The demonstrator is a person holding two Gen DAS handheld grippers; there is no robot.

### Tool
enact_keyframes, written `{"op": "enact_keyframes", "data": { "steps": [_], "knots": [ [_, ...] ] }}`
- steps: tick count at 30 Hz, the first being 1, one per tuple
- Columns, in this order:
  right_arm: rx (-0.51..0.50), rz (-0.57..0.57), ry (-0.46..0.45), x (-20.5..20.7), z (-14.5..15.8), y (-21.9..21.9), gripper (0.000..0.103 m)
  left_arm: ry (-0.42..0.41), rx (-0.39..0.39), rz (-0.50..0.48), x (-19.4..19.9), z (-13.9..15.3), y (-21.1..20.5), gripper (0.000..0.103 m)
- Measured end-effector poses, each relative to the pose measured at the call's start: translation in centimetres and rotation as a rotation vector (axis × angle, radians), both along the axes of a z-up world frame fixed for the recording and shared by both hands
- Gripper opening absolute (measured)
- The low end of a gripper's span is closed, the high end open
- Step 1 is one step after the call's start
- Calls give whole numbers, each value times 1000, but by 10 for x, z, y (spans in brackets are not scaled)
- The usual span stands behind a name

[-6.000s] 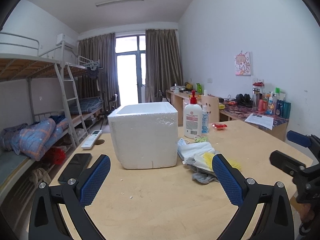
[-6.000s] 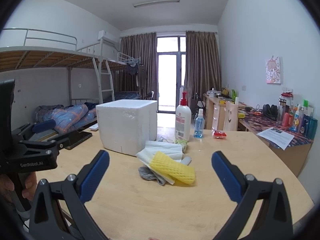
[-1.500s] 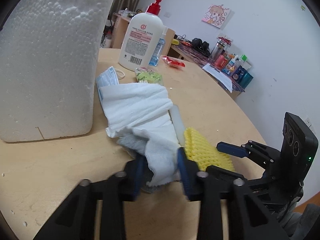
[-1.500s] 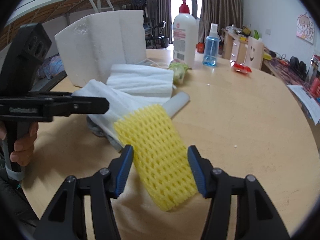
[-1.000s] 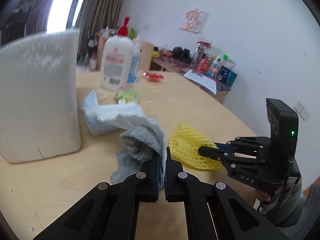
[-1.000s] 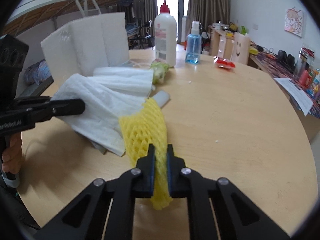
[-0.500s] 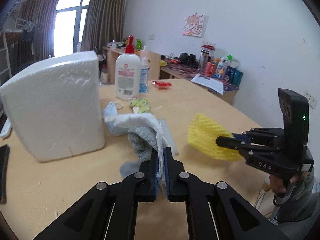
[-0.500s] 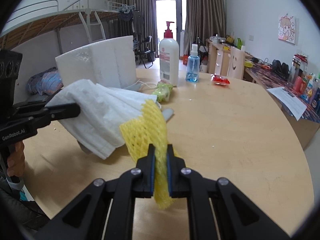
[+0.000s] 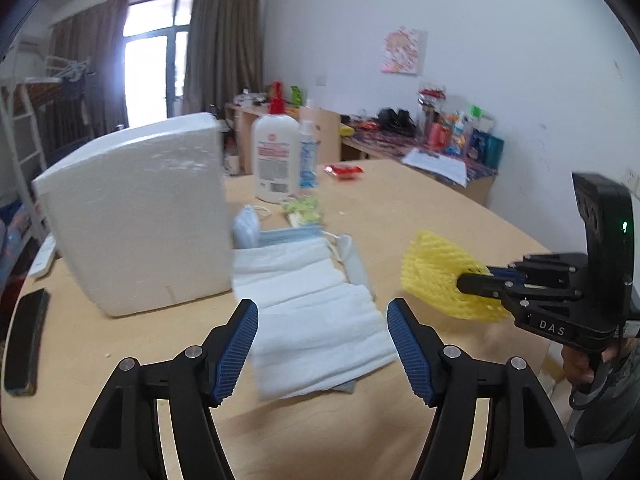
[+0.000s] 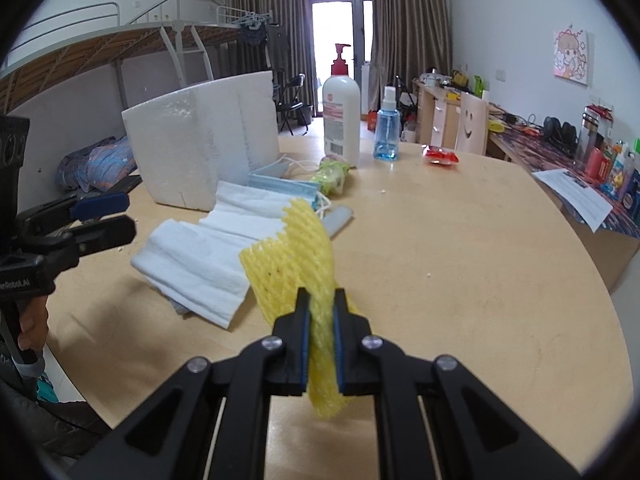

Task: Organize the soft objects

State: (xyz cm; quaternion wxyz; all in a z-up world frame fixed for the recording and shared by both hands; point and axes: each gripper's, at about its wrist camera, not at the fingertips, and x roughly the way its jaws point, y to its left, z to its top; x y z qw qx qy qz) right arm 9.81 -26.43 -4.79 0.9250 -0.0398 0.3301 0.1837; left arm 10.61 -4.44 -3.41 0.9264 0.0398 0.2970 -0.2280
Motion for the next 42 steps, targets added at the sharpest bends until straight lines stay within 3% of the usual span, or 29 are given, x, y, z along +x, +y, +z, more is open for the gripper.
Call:
{"op": "enact_keyframes", "data": {
  "steps": [5, 9, 11, 15, 17, 20, 27, 31, 34, 39, 42],
  "knots": [
    [1, -5, 6, -2, -3, -3, 12, 42, 114, -47, 13, -22, -27, 68],
    [5, -4, 11, -2, -5, -5, 12, 102, 130, -35, 26, -36, -31, 64],
    [8, -3, 13, -2, -6, -6, 12, 123, 143, -41, 31, -40, -34, 47],
    [11, -6, 21, 0, -8, -8, 12, 154, 182, -42, 38, -50, -40, 29],
    [14, -9, 27, 1, -10, -10, 12, 156, 198, -46, 39, -52, -41, 15],
    [17, -6, 29, 0, -11, -11, 12, 169, 207, -47, 42, -55, -41, 4],
    [21, -13, 29, -1, -12, -15, 12, 154, 161, -89, 38, -39, -40, 0],
    [26, -19, 20, -4, -10, -17, 12, 100, 119, -131, 22, -13, -41, 0],
    [26, -16, 13, -7, -9, -18, 12, 32, 148, -178, 9, -2, -47, 0],
    [27, -17, -2, -13, -6, -19, 12, 58, 85, -197, 5, 14, -48, 0],
    [28, -21, -9, -17, -4, -22, 12, 0, 178, -222, 0, 14, -56, 0]
  ]
}}
